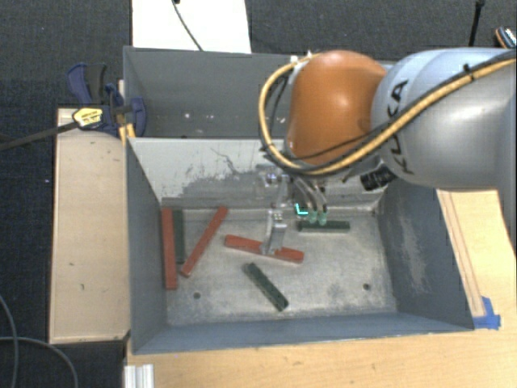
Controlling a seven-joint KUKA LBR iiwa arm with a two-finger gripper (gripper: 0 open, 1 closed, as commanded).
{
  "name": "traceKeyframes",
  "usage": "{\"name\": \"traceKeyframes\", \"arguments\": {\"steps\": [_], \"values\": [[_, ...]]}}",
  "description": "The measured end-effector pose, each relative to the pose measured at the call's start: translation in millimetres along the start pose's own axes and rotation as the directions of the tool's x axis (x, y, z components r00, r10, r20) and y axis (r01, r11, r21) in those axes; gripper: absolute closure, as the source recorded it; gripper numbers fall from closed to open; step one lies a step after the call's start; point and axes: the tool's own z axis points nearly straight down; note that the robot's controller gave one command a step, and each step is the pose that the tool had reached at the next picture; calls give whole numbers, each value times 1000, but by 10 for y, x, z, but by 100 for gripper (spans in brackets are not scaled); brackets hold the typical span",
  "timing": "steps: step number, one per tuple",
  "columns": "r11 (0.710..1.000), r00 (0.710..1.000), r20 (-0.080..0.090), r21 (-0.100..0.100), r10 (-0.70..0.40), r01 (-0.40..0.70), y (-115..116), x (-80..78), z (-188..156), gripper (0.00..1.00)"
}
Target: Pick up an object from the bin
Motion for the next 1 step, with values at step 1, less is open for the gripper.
{"name": "traceKeyframes", "arguments": {"steps": [1], "values": [[960, 960, 1, 2, -280, 280, -302, -54, 1174, 0]]}}
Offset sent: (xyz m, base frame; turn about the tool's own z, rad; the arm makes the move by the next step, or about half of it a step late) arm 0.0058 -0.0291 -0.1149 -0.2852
